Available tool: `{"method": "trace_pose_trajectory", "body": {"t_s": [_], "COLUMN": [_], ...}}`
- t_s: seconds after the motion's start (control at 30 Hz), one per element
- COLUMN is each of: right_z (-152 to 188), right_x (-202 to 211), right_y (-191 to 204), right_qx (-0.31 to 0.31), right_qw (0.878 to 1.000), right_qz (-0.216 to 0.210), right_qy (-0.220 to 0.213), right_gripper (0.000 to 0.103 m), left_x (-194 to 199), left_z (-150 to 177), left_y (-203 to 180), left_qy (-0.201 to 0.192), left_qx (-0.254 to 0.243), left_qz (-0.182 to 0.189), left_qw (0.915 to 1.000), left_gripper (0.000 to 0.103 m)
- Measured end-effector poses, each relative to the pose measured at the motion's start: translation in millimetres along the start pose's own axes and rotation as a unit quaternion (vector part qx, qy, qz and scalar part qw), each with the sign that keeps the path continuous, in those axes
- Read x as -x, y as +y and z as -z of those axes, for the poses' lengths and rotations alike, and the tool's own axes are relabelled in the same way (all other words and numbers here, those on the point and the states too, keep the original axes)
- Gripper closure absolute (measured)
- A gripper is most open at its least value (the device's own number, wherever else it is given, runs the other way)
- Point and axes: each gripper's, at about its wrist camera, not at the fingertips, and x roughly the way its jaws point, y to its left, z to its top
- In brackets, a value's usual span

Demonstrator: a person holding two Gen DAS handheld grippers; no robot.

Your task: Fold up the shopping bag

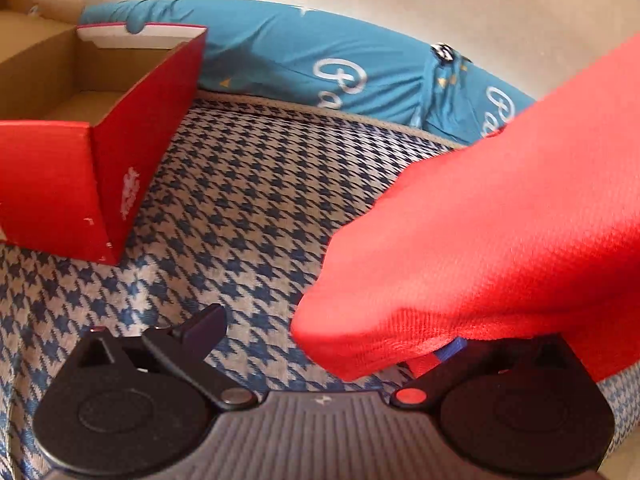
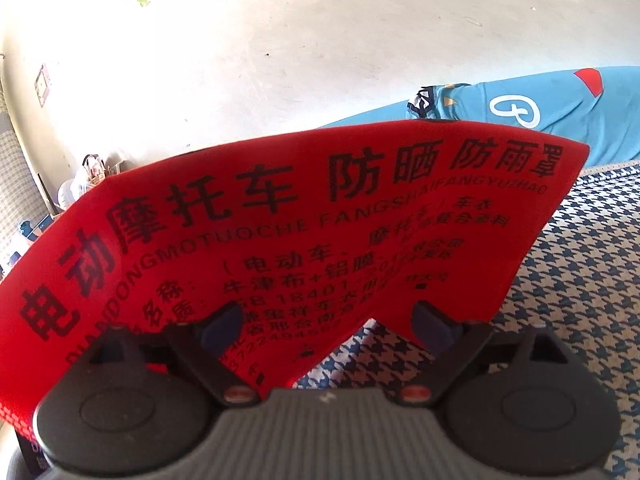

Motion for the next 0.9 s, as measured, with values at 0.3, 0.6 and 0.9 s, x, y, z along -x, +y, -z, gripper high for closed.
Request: {"method": "trace_pose_trajectory", "body": {"t_s": [0.3, 0.6, 0.9], "right_z": [-3.9, -11.2, -19.1], "right_x": [-5.5, -27.4, -53.4], "right_y": [5.1, 4.8, 1.7], "right_qx": [-0.012, -0.019, -0.026], "right_qw": [1.0, 0.999, 0.997], "right_qz": [0.009, 0.024, 0.04], "right_qy": [-0.021, -0.042, -0.059], "right_gripper": [0.01, 0.01, 0.007], "left_x": [4.4, 22.2, 23.5], "left_z": [-0.4, 5.3, -2.9], "left_y": [5.2, -9.5, -19.8], "left_qy": [-0.027, -0.043, -0.055], "left_qx": [-0.006, -0.065, -0.076], "left_qz": [-0.039, -0.018, -0.002], "left_qw": [0.9988, 0.9968, 0.9956], "left_gripper": [0.001, 0.001, 0.001]}}
